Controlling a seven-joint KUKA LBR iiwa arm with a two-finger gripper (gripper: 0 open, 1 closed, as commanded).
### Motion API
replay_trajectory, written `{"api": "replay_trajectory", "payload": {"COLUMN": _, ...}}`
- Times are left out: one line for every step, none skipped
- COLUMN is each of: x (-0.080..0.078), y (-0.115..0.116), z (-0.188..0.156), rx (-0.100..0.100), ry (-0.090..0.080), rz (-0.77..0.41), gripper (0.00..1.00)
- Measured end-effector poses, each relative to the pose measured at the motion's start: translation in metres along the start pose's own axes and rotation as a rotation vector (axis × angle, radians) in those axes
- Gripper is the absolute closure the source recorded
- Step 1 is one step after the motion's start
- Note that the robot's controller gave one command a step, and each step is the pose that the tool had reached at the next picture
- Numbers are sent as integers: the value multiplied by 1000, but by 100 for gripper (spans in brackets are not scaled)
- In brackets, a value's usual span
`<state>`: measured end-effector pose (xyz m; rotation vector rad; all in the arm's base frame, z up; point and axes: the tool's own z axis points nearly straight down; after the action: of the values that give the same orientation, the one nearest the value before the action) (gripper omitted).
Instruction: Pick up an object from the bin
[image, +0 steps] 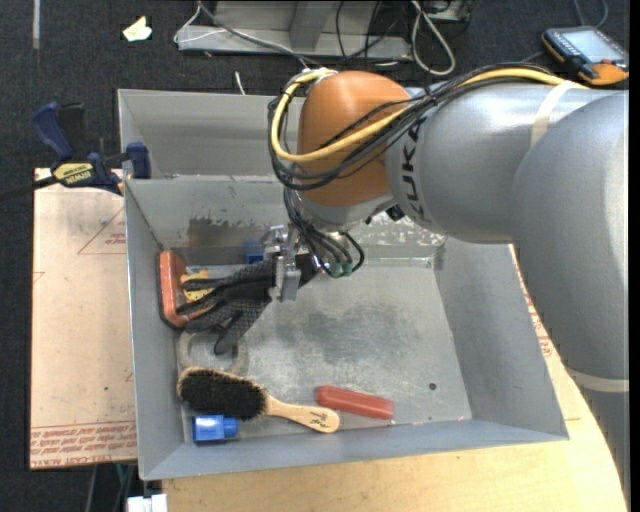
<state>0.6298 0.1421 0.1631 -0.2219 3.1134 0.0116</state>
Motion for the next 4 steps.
{"api": "replay_trajectory", "payload": {"x": 29, "y": -2, "z": 80, "rx": -2, "ry": -7, "rz": 36, "gripper": 100}}
{"api": "replay_trajectory", "payload": {"x": 15, "y": 15, "z": 92, "rx": 0, "ry": -11, "rz": 120, "gripper": 100}}
{"api": "replay_trajectory", "payload": {"x": 23, "y": 1, "z": 84, "rx": -2, "ry": -14, "rz": 38, "gripper": 100}}
{"api": "replay_trajectory", "payload": {"x": 23, "y": 1, "z": 84, "rx": -2, "ry": -14, "rz": 38, "gripper": 100}}
